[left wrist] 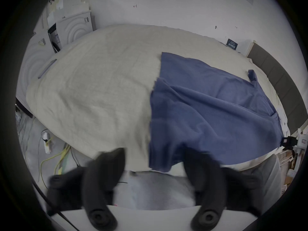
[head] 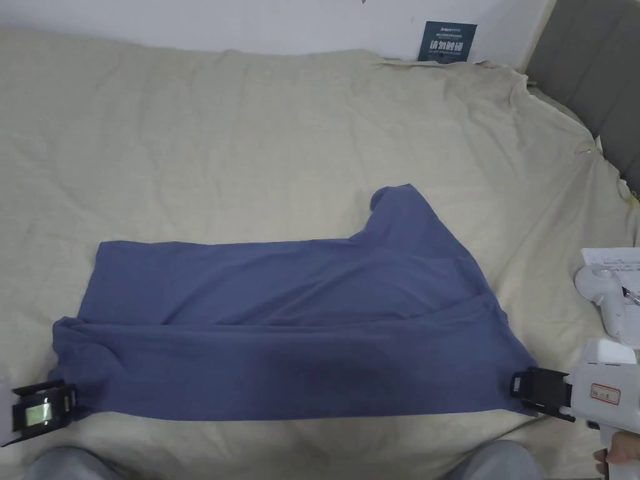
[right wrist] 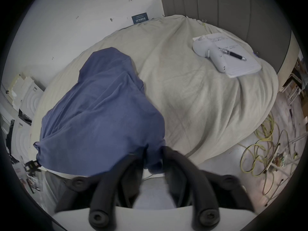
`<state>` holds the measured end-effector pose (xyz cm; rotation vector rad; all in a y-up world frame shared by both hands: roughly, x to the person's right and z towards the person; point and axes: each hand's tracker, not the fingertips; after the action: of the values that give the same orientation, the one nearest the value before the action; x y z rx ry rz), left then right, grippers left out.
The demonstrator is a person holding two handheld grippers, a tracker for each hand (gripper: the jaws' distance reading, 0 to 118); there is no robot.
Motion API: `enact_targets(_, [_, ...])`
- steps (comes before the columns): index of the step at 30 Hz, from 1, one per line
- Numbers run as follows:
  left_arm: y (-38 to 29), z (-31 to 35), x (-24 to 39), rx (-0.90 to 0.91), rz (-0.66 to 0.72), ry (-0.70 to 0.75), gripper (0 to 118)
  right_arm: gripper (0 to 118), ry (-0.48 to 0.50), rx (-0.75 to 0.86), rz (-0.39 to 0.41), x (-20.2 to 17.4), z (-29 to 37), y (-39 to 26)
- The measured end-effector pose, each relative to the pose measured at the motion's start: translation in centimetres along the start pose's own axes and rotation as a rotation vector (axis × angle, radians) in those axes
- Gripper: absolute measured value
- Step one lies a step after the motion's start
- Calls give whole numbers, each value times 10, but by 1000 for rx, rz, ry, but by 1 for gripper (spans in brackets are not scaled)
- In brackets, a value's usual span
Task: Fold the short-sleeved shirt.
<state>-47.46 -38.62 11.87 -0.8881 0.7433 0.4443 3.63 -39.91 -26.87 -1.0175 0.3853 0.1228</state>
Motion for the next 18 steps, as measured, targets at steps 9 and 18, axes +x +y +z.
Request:
enact_targets(9, [76,75,-3,328,139,-104,113,102,-54,353,112,-15,83,60])
enact_targets(18, [79,70,95,559,-74,-88,93,101,85,611,124,-73,114,60])
